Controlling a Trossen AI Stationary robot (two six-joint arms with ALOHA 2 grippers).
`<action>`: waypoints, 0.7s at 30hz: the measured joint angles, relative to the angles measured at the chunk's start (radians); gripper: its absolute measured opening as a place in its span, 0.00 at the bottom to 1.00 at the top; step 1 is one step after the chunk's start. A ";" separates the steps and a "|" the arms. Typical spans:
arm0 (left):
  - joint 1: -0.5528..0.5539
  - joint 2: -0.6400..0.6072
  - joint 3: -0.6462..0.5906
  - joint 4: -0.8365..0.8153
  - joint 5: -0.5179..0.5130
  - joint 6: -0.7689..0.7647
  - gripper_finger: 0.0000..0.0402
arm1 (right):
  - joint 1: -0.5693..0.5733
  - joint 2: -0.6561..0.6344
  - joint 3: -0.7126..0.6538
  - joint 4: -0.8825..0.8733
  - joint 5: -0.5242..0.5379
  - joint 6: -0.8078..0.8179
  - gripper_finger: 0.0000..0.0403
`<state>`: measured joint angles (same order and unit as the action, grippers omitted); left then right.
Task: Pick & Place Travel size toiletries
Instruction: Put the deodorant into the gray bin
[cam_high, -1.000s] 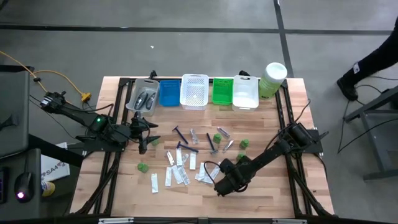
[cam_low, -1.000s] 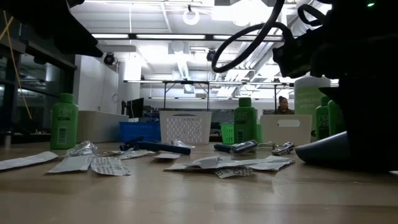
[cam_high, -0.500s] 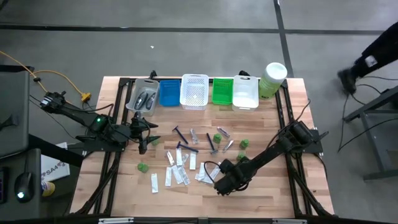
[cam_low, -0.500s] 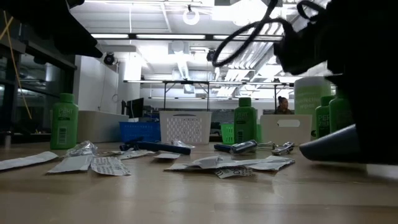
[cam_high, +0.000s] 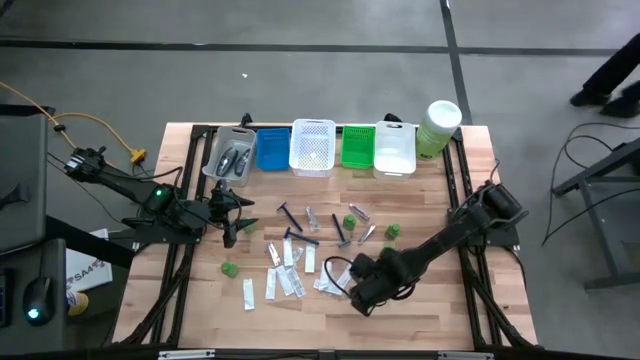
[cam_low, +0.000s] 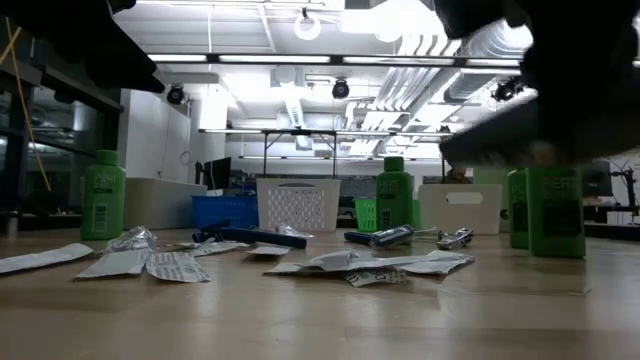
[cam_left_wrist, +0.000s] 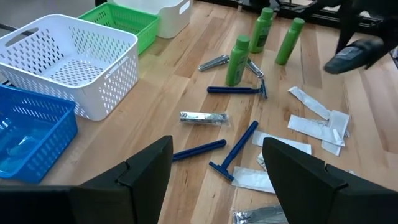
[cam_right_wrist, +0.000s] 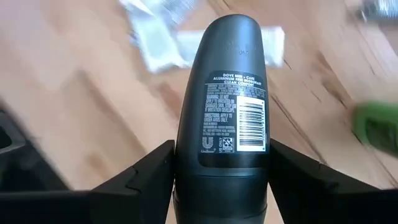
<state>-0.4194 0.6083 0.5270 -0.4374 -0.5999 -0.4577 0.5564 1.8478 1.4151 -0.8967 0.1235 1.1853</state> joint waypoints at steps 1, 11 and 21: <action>0.000 0.000 0.000 0.000 0.000 -0.002 0.62 | 0.000 -0.012 0.000 0.023 0.010 -0.020 0.53; 0.000 0.000 0.000 0.001 0.000 -0.015 0.62 | -0.023 -0.038 0.001 0.201 0.271 -0.289 0.53; 0.000 0.000 0.000 0.001 -0.002 -0.048 0.62 | -0.124 -0.035 0.001 0.316 0.399 -0.535 0.54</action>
<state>-0.4194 0.6083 0.5270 -0.4362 -0.6014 -0.5058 0.4327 1.8126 1.4158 -0.5804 0.5225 0.6503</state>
